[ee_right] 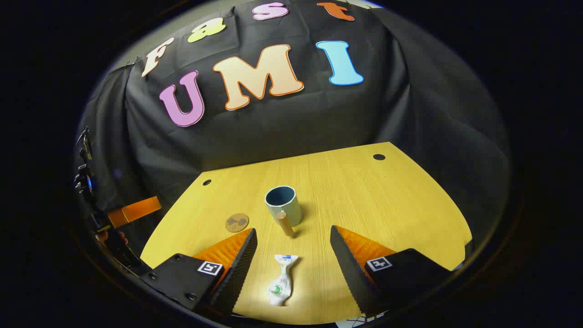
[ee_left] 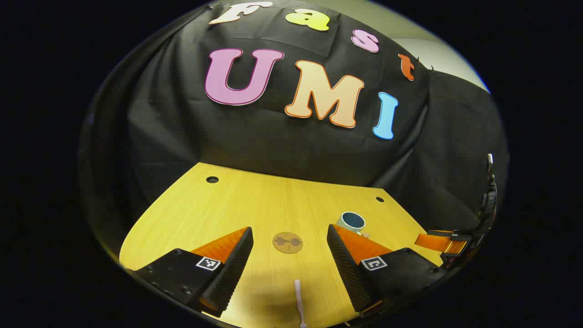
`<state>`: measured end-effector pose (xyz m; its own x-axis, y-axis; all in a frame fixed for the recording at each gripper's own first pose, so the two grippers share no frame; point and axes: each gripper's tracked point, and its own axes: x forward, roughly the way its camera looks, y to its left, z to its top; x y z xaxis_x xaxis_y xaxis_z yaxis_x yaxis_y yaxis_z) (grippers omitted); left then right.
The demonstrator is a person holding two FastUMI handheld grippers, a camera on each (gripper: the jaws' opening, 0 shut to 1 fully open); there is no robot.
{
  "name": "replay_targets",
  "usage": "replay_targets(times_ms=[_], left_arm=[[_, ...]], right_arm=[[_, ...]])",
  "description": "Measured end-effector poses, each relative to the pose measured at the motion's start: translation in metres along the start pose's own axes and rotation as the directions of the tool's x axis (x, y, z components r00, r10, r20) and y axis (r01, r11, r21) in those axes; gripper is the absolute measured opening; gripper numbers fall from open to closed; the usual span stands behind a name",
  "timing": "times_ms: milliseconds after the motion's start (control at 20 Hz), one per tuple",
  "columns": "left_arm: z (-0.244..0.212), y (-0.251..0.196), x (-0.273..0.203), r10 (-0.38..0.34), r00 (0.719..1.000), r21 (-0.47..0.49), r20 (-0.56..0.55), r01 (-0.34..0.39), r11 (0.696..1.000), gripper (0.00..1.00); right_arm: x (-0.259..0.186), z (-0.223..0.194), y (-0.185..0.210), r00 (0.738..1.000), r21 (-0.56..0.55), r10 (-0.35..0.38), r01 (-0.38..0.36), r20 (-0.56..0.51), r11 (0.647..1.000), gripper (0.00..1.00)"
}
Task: Put the toothbrush and toothpaste on the desktop into the cup, then pick up the cup and place it on the coaster on the desktop.
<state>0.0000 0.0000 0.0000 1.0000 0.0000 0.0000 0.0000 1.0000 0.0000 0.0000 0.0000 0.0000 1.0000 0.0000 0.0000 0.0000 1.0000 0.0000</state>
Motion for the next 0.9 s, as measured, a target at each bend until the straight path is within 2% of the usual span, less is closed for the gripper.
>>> replay_targets(times_ms=[600, 650, 700, 750, 900], left_arm=[[-0.019, 0.017, 0.002, 0.036, 0.998, -0.019, -0.044, -0.037, 0.999, 0.95], [-0.020, 0.017, 0.003, 0.038, 0.998, -0.022, -0.047, -0.039, 0.999, 0.96], [-0.022, 0.019, 0.004, 0.043, 0.998, -0.026, -0.053, -0.044, 0.999, 0.95], [-0.024, 0.019, 0.004, 0.047, 0.997, -0.028, -0.056, -0.049, 0.998, 0.95], [-0.027, 0.025, 0.002, 0.062, 0.996, -0.034, -0.065, -0.064, 0.997, 0.95]], right_arm=[[0.010, -0.022, 0.004, 0.993, -0.043, 0.003, -0.008, -0.115, 0.999, 0.98], [0.012, -0.024, 0.006, 0.991, -0.044, 0.005, -0.011, -0.131, 0.999, 0.98], [0.013, -0.030, 0.006, 0.987, -0.050, 0.005, -0.014, -0.159, 0.999, 0.94], [0.016, -0.035, 0.006, 0.983, -0.059, 0.004, -0.015, -0.183, 0.998, 0.98], [0.025, -0.052, 0.005, 0.964, -0.083, -0.010, -0.013, -0.265, 0.997, 0.98]])
